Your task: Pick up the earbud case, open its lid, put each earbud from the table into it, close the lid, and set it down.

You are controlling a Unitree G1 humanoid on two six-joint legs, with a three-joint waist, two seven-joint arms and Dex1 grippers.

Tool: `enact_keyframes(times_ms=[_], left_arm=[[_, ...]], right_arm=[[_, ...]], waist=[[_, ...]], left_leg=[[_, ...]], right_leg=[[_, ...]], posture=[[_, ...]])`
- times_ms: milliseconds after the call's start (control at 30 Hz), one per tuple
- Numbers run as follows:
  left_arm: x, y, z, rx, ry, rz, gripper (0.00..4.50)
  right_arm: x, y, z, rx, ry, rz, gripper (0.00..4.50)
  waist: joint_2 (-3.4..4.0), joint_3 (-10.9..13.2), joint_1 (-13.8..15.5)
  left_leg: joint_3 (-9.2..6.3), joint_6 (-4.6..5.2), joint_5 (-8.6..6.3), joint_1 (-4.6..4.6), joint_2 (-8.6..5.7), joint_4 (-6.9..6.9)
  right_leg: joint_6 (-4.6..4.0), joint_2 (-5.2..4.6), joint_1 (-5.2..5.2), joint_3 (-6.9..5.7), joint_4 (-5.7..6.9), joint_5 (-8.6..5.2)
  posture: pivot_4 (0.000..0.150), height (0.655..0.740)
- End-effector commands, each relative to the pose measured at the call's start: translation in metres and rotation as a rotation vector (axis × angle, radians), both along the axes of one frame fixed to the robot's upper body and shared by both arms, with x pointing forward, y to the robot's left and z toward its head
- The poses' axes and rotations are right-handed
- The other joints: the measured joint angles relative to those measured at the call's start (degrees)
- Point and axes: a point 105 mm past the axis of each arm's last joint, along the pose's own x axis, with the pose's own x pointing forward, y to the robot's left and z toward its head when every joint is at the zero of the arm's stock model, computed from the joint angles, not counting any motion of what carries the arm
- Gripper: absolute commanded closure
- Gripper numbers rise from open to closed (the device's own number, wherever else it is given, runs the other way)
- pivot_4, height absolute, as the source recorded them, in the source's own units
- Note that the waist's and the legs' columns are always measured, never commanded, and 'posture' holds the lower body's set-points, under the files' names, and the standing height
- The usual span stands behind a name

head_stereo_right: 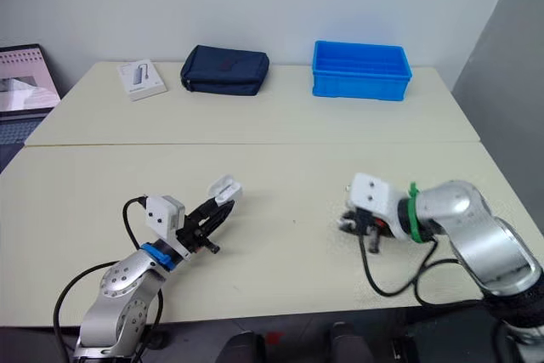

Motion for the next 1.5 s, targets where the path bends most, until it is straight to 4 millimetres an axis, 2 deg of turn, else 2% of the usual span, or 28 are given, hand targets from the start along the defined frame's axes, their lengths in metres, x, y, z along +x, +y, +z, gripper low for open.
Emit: enact_keyframes(times_ms=[33, 133, 333, 467, 700, 967, 1500], left_arm=[[0.000, -0.012, 0.026, -0.023, -0.114, -0.022, 3.73], [-0.001, -0.023, 0.033, -0.031, -0.148, -0.046, 3.73], [-0.002, -0.033, 0.038, -0.035, -0.176, -0.068, 3.73], [-0.002, -0.034, 0.039, -0.038, -0.183, -0.068, 3.73], [-0.002, -0.037, 0.040, -0.040, -0.193, -0.072, 3.73], [-0.003, -0.040, 0.041, -0.033, -0.205, -0.083, 3.73], [-0.005, -0.042, 0.041, -0.038, -0.210, -0.086, 3.73]], right_arm=[[0.010, 0.027, 0.029, 0.281, -0.040, -0.051, 4.09], [0.010, 0.056, 0.040, 0.540, -0.052, -0.019, 4.09], [0.011, 0.081, 0.040, 0.742, 0.069, -0.031, 4.09], [0.012, 0.096, 0.028, 0.728, 0.032, -0.026, 4.09], [0.023, 0.105, 0.014, 0.709, -0.012, -0.066, 4.09], [0.024, 0.115, 0.008, 0.700, -0.023, -0.065, 4.09], [0.026, 0.118, -0.014, 0.654, -0.023, -0.109, 4.09]], waist=[[-0.01, -0.01, 0.02], [-0.03, -0.03, 0.05], [-0.01, -0.03, 0.04], [-0.01, -0.03, -0.02], [-0.01, -0.03, -0.02], [-0.01, -0.03, -0.01], [-0.01, -0.03, 0.00]], left_leg=[[-0.03, 0.00, 0.00, 0.00, 0.01, -0.07], [-0.06, 0.00, 0.00, -0.20, 0.05, -0.11], [-0.01, 0.00, 0.00, -0.35, 0.03, -0.08], [-0.06, 0.01, 0.01, -0.31, 0.05, -0.07], [-0.06, 0.01, 0.01, -0.29, 0.06, -0.08], [-0.06, 0.01, 0.01, -0.29, 0.07, -0.08], [-0.06, 0.01, 0.01, -0.29, 0.08, -0.08]], right_leg=[[0.00, 0.01, -0.01, -0.01, 0.00, -0.01], [0.02, 0.06, -0.18, -0.04, 0.04, -0.02], [0.01, 0.00, -0.27, -0.05, 0.04, -0.01], [0.08, 0.03, -0.27, -0.09, 0.10, -0.05], [0.08, 0.06, -0.27, -0.06, 0.10, -0.05], [0.07, 0.07, -0.27, -0.06, 0.10, -0.05], [0.07, 0.07, -0.27, -0.06, 0.10, -0.05]], posture=[[0.150, 0.7391], [0.150, 0.7391], [0.150, 0.7391], [0.150, 0.7391], [0.150, 0.7391], [0.150, 0.7391], [0.150, 0.7391]])
